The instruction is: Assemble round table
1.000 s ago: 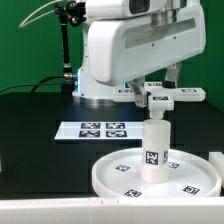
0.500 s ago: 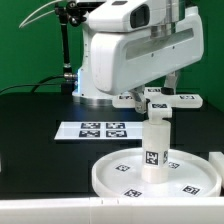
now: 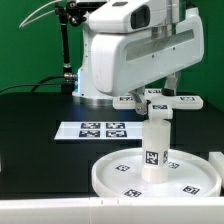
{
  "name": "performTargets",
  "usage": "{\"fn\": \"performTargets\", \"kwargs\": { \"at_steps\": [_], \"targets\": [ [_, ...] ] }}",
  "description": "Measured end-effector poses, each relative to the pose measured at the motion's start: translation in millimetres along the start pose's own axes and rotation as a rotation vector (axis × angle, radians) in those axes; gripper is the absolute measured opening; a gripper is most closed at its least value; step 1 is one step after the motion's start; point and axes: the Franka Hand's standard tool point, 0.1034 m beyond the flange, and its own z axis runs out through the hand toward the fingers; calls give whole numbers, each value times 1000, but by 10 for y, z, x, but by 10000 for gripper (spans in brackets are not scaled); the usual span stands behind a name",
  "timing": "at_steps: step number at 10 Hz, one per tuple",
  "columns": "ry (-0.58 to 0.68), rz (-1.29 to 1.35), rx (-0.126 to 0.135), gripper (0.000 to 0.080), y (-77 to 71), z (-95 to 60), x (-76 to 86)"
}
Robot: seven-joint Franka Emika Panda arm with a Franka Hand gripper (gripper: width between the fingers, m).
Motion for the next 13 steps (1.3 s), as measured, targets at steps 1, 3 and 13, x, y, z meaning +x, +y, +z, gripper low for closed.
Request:
{"fn": "performTargets", "kwargs": {
  "at_steps": [1, 3, 13],
  "targets": [
    [0, 0, 0, 449, 8, 17, -7],
    [-4, 1, 4, 449, 12, 57, -20],
    [6, 3, -5, 449, 32, 145, -35]
  ]
}}
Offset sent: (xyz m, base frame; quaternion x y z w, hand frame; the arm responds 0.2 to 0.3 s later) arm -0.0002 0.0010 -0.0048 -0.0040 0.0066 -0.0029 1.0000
